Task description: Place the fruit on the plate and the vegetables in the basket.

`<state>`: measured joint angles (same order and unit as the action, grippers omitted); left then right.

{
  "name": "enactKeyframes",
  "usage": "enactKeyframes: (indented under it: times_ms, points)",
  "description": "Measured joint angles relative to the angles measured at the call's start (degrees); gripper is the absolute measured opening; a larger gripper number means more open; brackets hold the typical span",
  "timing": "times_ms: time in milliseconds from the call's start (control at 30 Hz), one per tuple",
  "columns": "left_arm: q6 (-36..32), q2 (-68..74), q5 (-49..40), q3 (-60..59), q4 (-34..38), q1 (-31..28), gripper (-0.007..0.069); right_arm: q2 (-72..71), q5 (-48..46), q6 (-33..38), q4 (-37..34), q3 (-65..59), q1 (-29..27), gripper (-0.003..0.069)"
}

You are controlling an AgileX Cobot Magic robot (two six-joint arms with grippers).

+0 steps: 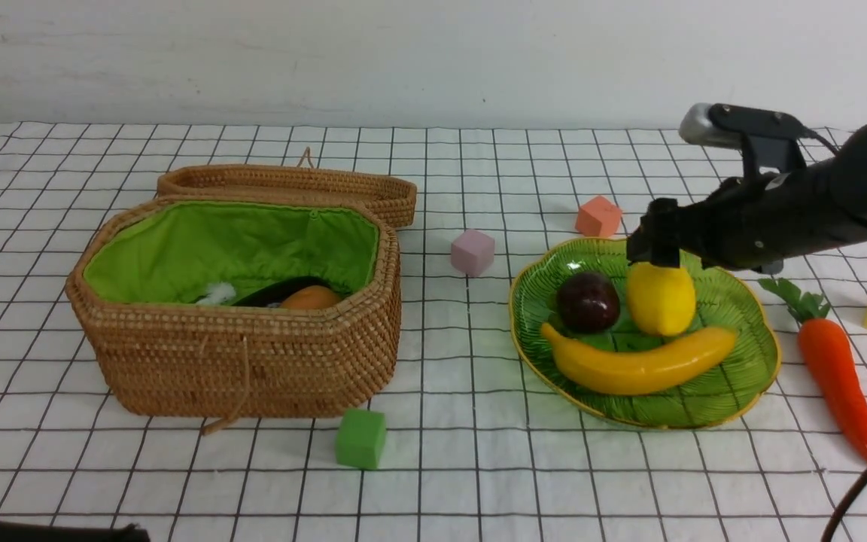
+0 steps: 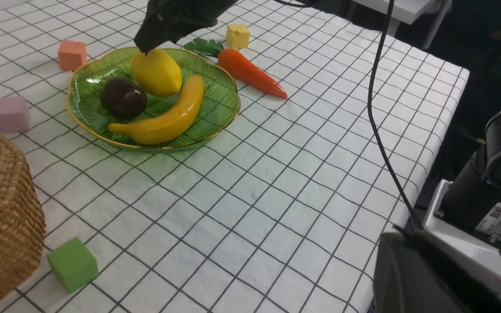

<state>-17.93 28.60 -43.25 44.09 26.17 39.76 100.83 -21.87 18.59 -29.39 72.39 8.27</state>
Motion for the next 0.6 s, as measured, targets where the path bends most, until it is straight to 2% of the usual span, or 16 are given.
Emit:
enactKeyframes:
  times_ms: [167, 233, 433, 467, 533, 600]
  points:
    - [0.00, 0.00, 1.09, 0.00, 0.00, 0.00, 0.0008, -4.51, -3.97, 0.05, 2.93, 0.00, -0.46, 0.0656]
    - [0.00, 0.00, 1.26, 0.00, 0.00, 0.00, 0.0008, -7.08, -7.77, -0.57, 5.46, 0.00, -2.13, 0.0620]
    - [0.00, 0.00, 1.21, 0.00, 0.71, 0.00, 0.0008, -10.84, -24.89, -12.41, 18.71, -0.40, -12.48, 0.0417]
    - [0.00, 0.00, 1.21, 0.00, 0.83, 0.00, 0.0008, -10.84, -25.13, -13.31, 19.54, -0.51, -12.92, 0.0412]
    - [-0.06, 0.00, 1.28, 0.00, 1.31, 0.00, 0.0008, -9.76, -25.69, -17.53, 22.31, -2.27, -17.81, 0.0379]
    - [-0.10, 0.00, 1.74, 0.00, 1.60, 0.00, 0.0008, -7.94, -24.36, -19.26, 22.52, -3.71, -20.13, 0.0382]
